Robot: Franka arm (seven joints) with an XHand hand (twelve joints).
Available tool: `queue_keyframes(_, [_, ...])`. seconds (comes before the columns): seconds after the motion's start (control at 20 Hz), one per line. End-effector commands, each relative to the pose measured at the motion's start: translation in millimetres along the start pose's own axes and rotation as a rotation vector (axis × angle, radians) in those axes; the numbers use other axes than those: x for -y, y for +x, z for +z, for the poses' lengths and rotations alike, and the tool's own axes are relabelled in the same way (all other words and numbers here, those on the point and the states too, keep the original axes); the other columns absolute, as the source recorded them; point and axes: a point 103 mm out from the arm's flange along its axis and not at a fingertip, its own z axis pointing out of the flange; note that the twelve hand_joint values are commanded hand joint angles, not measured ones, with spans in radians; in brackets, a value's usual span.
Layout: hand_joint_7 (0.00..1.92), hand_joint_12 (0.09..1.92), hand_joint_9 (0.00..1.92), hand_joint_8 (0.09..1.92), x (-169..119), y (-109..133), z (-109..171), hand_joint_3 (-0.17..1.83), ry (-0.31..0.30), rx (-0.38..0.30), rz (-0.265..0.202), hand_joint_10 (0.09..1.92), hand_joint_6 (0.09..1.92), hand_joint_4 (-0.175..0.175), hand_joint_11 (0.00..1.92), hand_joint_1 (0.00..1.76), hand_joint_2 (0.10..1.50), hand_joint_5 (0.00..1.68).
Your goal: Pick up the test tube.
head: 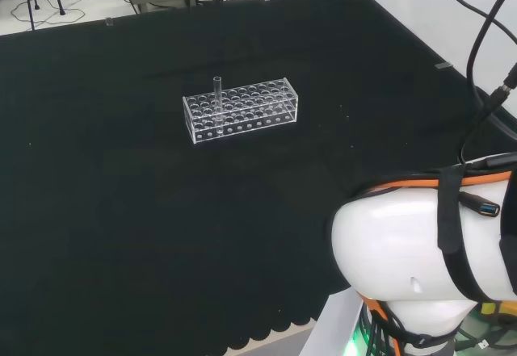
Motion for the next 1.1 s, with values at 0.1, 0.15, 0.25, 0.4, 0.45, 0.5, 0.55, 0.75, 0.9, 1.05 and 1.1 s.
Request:
queue_keyframes(0.1, [0.16, 1.5, 0.2, 0.84, -0.4, 0.0, 0.3, 0.62, -0.007, 0.008, 0.0, 0.93, 0.39, -0.111, 0.06, 0.69, 0.79, 0.2])
queue_keyframes(0.15, [0.15, 1.52, 0.19, 0.85, -0.5, -0.1, 0.4, 0.61, -0.006, 0.008, 0.0, 0.95, 0.37, -0.111, 0.04, 0.69, 0.79, 0.21])
queue_keyframes(0.25, [0.14, 1.54, 0.18, 0.86, -0.9, 0.3, 0.3, 0.6, -0.01, -0.004, -0.005, 0.97, 0.35, -0.112, 0.03, 0.69, 0.8, 0.22])
queue_keyframes(0.4, [0.14, 1.55, 0.17, 0.87, -2.2, 1.3, 0.6, 0.6, 0.014, -0.039, -0.003, 0.97, 0.34, -0.112, 0.03, 0.69, 0.8, 0.22])
queue_keyframes(0.45, [0.14, 1.55, 0.17, 0.87, -4.5, 0.4, 1.2, 0.6, 0.029, -0.045, -0.007, 0.97, 0.34, -0.112, 0.03, 0.69, 0.8, 0.22])
queue_keyframes(0.5, [0.14, 1.55, 0.17, 0.87, -8.8, -1.4, 2.5, 0.6, 0.044, -0.045, -0.011, 0.98, 0.34, -0.112, 0.03, 0.69, 0.8, 0.22])
queue_keyframes(0.55, [0.15, 1.55, 0.18, 0.87, -13.0, -4.0, 4.5, 0.6, 0.052, -0.044, -0.013, 0.98, 0.34, -0.112, 0.03, 0.69, 0.8, 0.22])
queue_keyframes(0.75, [0.17, 1.55, 0.19, 0.88, -24.4, -9.9, 14.1, 0.6, 0.067, -0.022, -0.029, 0.98, 0.33, -0.114, 0.04, 0.69, 0.8, 0.23])
queue_keyframes(0.9, [0.19, 1.55, 0.2, 0.88, -30.1, -5.6, 20.4, 0.6, 0.085, -0.004, -0.055, 0.98, 0.33, -0.117, 0.05, 0.7, 0.8, 0.24])
queue_keyframes(1.05, [0.22, 1.54, 0.23, 0.88, -39.9, 16.9, 25.7, 0.6, 0.097, 0.023, -0.049, 0.97, 0.33, -0.121, 0.07, 0.7, 0.79, 0.25])
queue_keyframes(1.1, [0.22, 1.54, 0.24, 0.88, -44.3, 22.9, 26.7, 0.61, 0.105, 0.041, -0.048, 0.97, 0.33, -0.122, 0.07, 0.7, 0.79, 0.25])
